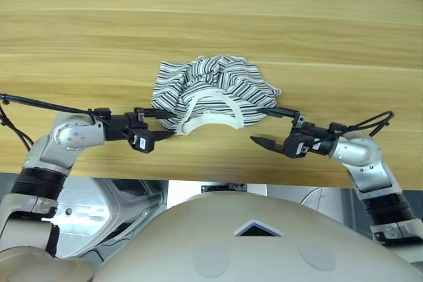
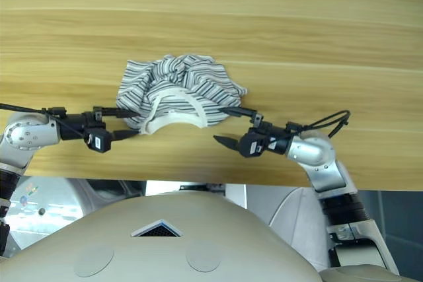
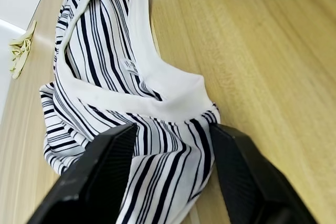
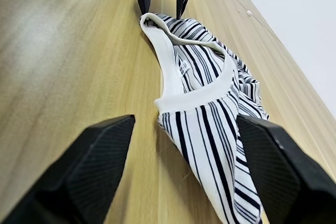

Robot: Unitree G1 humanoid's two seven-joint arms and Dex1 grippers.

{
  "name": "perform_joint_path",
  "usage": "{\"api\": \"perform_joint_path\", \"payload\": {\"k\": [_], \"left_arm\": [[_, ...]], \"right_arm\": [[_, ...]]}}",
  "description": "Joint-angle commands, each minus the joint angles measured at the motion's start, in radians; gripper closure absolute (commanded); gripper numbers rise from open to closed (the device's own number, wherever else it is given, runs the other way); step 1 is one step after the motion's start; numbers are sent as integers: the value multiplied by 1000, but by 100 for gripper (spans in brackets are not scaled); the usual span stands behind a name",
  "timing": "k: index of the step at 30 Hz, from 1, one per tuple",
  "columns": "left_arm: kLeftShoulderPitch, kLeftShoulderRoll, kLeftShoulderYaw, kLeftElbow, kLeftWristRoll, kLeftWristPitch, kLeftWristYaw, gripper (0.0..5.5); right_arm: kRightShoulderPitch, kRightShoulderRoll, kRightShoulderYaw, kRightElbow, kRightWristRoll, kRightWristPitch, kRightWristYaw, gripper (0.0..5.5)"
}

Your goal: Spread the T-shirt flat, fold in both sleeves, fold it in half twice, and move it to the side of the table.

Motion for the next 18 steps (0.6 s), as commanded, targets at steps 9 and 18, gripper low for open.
{"api": "perform_joint_path", "payload": {"k": [9, 18], "left_arm": [[4, 45, -13, -58, -52, 38, -22, 292], [28, 86, -20, -108, -80, 95, -64, 292]], "right_arm": [[-56, 0, 9, 54, -106, 77, -83, 193], [-57, -7, 25, 69, -129, 79, -109, 193]]}}
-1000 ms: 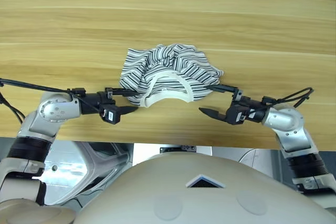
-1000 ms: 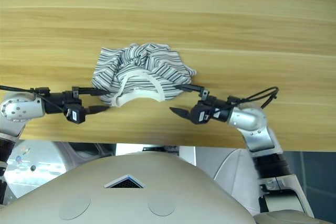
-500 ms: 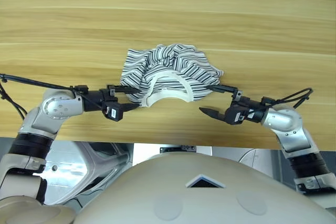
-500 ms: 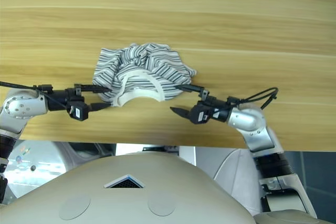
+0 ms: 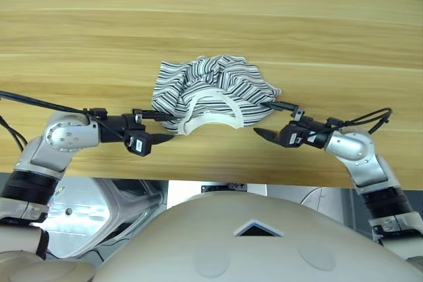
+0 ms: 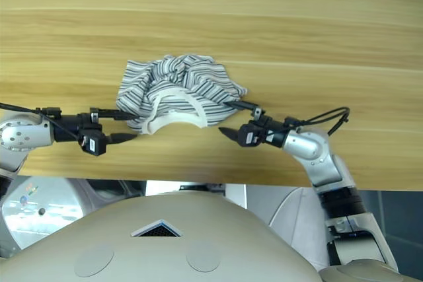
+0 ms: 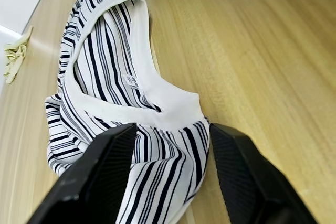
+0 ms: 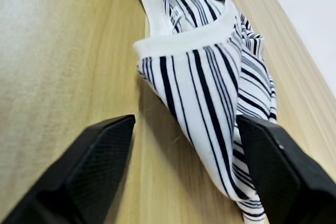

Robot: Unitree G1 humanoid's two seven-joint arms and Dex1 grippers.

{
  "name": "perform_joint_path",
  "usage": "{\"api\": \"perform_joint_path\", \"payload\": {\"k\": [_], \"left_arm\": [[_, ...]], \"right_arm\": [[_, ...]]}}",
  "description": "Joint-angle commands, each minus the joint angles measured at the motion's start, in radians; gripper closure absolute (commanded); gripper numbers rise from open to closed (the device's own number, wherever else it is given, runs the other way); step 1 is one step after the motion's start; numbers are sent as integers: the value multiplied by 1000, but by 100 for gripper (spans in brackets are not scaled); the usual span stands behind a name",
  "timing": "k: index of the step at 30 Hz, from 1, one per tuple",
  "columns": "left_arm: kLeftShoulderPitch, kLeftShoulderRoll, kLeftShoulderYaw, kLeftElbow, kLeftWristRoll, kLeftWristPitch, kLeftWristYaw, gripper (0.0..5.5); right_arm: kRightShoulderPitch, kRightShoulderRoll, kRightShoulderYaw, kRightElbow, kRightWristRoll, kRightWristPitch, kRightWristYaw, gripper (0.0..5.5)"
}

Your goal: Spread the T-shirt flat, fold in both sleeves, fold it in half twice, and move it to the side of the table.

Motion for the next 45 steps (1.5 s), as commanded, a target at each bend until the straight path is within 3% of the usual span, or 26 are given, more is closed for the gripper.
{"api": "perform_joint_path", "payload": {"k": [1, 4, 15, 19, 34, 45], "left_arm": [[-10, 13, -15, -7, 28, 39, -17, 292], [-25, -2, -24, 5, 56, 54, -12, 292], [-44, -19, -56, 56, 142, 58, 14, 485], [-47, -21, -61, 71, 150, 46, 22, 550], [-119, -79, -60, 176, 177, -20, 135, 550], [-446, -165, 141, 224, 67, -134, 381, 550]], "right_arm": [[-8, -12, 6, 7, -12, 4, -10, 193], [-3, -14, 7, 1, -10, 4, -10, 193], [4, -14, 13, -12, -8, 2, -12, 191], [4, -15, 14, -11, -8, 3, -11, 272], [-2, -20, 5, -8, 8, -25, -20, 542], [-115, -26, -202, -36, 216, -68, -95, 549]]}}
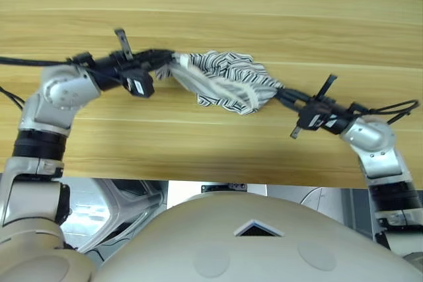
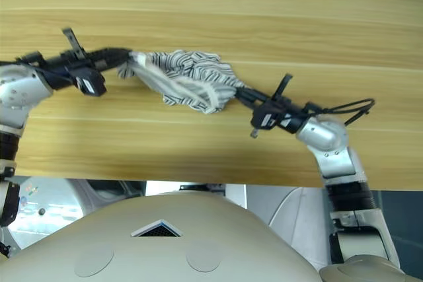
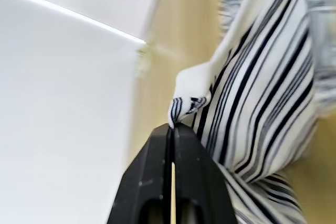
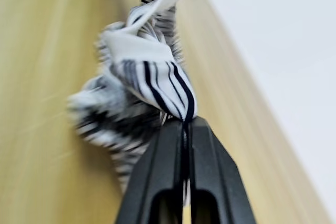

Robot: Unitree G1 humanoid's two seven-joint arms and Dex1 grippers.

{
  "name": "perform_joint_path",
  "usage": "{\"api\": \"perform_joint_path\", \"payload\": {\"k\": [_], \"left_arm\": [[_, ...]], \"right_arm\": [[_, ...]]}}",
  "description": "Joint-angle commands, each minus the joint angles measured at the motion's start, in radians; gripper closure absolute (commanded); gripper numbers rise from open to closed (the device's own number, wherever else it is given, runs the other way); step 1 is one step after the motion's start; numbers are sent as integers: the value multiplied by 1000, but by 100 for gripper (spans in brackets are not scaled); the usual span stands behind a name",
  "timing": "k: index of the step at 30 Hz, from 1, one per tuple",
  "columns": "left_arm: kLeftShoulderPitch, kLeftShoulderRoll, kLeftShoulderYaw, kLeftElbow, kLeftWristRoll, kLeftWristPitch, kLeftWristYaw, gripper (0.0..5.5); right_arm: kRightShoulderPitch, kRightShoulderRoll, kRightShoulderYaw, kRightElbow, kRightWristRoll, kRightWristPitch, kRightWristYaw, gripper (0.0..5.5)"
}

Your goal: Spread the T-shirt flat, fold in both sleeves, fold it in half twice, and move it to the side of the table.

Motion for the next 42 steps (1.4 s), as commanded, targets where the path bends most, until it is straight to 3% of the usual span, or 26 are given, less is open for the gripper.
{"api": "perform_joint_path", "payload": {"k": [1, 12, 19, 23, 28, 36, 40, 42], "left_arm": [[-94, -20, 62, -12, -107, -28, 39, 550], [-370, -70, 222, -108, -300, -51, 132, 550], [-607, -76, 337, -70, -133, -11, 276, 550], [-595, -61, 367, -116, -134, -23, 294, 550], [-458, 8, 281, -175, -270, -32, 148, 550], [-673, 3, 232, 162, 162, -61, 301, 550], [-922, 29, 158, 404, 444, 19, 591, 550], [-979, 48, 158, 464, 473, 25, 689, 550]], "right_arm": [[-71, -14, -91, -4, 106, -17, -22, 549], [-364, -37, -379, 14, 445, 123, -79, 549], [-533, -103, -534, -26, 573, 254, -115, 549], [-526, -106, -588, -41, 627, 283, -80, 549], [-415, -118, -623, -80, 646, 258, 43, 549], [-629, -110, -490, 141, 305, 244, -119, 549], [-816, -91, -479, 253, 195, 233, -287, 549], [-848, -99, -491, 279, 190, 224, -310, 549]]}}
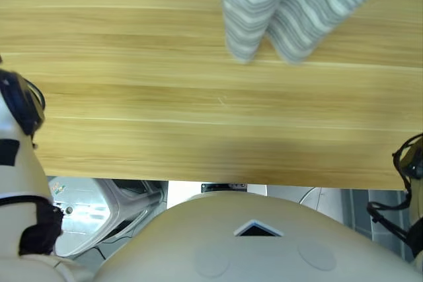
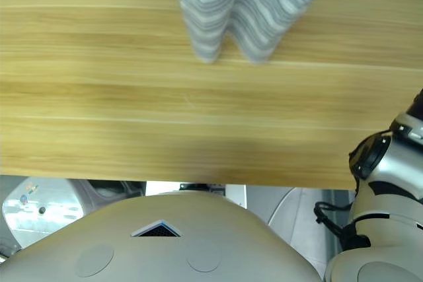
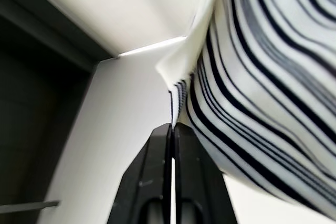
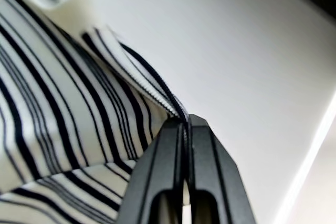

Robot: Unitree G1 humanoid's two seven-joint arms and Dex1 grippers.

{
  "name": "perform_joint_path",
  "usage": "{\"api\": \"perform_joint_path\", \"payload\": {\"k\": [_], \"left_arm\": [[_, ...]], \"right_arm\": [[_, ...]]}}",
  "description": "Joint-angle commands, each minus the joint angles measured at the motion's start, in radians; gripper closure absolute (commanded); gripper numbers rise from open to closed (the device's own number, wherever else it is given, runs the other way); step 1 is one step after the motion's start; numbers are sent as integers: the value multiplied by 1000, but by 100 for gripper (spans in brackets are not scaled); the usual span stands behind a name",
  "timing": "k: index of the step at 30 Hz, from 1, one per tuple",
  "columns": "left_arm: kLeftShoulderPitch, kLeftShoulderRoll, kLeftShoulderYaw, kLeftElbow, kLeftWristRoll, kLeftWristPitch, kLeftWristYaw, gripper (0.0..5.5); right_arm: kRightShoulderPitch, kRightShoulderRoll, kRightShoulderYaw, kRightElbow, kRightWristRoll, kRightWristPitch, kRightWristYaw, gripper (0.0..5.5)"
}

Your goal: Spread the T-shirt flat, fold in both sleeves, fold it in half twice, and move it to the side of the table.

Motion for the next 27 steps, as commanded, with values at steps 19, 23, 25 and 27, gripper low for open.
{"api": "perform_joint_path", "payload": {"k": [19, 23, 25, 27], "left_arm": [[847, 709, -369, -765, -1824, -142, -1158, 550], [728, 568, -335, -724, -1850, 134, -1407, 550], [556, 427, -386, -580, -1703, 304, -1476, 550], [311, 243, -461, -318, -1469, 461, -1531, 550]], "right_arm": [[719, -77, -173, -504, 826, -30, 939, 549], [665, -88, -76, -461, 802, 35, 1023, 549], [529, -102, 42, -331, 638, 71, 1003, 549], [319, -105, 172, -137, 425, 97, 962, 549]]}}
